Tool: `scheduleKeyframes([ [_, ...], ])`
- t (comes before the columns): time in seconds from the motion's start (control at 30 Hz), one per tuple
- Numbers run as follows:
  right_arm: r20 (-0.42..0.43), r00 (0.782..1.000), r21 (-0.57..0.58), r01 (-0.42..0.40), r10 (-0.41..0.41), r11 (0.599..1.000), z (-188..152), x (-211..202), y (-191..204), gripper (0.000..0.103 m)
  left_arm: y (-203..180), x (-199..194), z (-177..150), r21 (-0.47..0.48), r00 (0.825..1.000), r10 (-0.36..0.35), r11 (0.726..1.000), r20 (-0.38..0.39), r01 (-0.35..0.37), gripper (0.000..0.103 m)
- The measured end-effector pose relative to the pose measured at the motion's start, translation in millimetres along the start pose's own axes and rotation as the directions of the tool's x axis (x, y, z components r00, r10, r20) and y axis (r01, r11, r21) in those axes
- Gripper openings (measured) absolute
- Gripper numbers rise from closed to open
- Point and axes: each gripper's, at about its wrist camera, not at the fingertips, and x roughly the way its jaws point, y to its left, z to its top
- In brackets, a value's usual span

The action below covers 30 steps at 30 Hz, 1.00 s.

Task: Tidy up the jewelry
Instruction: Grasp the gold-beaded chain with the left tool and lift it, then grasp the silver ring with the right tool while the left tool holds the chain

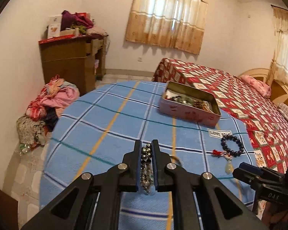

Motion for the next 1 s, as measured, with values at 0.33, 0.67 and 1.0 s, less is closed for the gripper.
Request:
scheduleKeyframes([
  [0.33, -0.092, 0.993, -0.079, -0.079, 0.072, 0.994, 9, 46, 43, 0.054, 18, -23, 5, -0.049, 0.998, 0.008, 0.999, 0.056, -0.005, 0.009],
  [0.67, -0.235, 0.972, -0.199, -0.042, -0.006, 0.979, 13, 116, 90, 0.069, 21, -41, 22, -0.046, 0.992, 0.006, 0.999, 0.123, 0.000, 0.009],
  [1.0, -0.209, 0.977, -0.255, -0.003, -0.052, 0.967, 15, 123, 82, 0.009, 21, -37, 30, -0.040, 0.992, 0.013, 0.999, 0.126, -0.008, 0.009],
])
